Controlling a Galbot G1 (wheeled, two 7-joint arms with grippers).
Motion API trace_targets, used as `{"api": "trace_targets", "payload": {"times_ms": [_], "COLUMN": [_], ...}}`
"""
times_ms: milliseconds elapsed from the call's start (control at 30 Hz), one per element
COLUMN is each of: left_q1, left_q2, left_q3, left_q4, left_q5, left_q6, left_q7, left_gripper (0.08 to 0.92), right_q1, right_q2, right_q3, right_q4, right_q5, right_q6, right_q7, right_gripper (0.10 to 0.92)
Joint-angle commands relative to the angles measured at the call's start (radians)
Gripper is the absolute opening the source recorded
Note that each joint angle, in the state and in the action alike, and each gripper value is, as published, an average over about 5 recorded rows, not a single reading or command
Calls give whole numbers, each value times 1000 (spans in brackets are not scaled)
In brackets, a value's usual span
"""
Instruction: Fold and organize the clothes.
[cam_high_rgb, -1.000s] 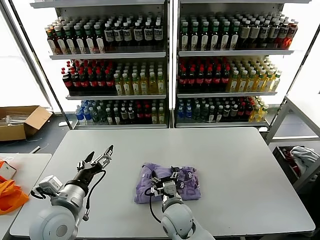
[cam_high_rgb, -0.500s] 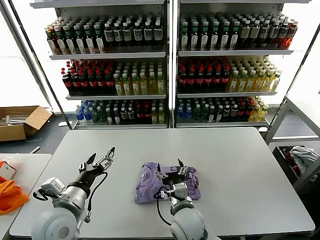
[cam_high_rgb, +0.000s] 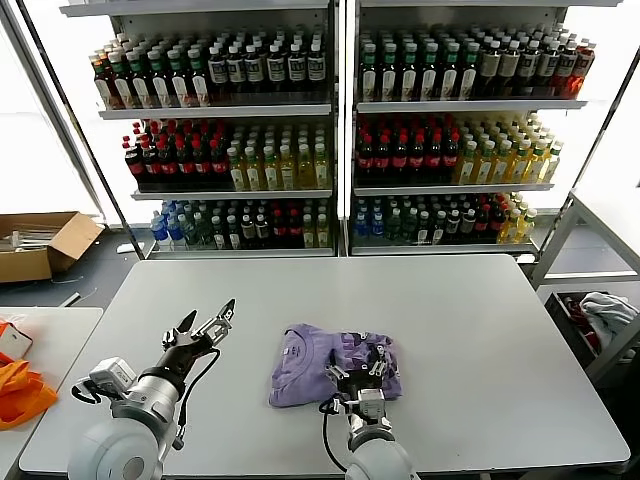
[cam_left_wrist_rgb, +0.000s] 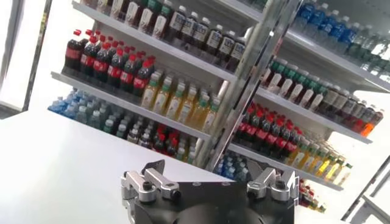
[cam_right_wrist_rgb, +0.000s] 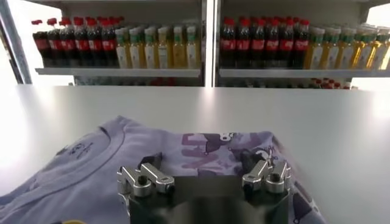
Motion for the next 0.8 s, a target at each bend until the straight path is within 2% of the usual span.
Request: {"api": "trace_targets", "payload": {"times_ms": [33, 200, 367, 533, 800], "left_q1": [12, 16, 43, 110, 175], "left_q2": [1, 3, 11, 5, -51], "left_q3": [-14, -46, -102, -185, -230], "left_q4": [-2, 4, 19, 21, -27], "left_q5": [4, 10, 83, 160, 234], "left_q6": [-2, -6, -35, -88, -119], "left_q7": [8, 43, 144, 258, 330], "left_gripper": [823, 823, 823, 823, 822], "right_q1": [-31, -91, -243, -391, -527], "right_q2": [-52, -135, -186, -159, -95], "right_q3": [54, 174, 328, 489, 592], "right_q4": [172, 321, 406, 448, 477], "right_q5": [62, 79, 78, 52, 7], "right_q6": [43, 104, 154, 216, 237], "right_q7": [-48, -159, -301, -388, -477], "right_gripper": [823, 823, 823, 823, 823]}}
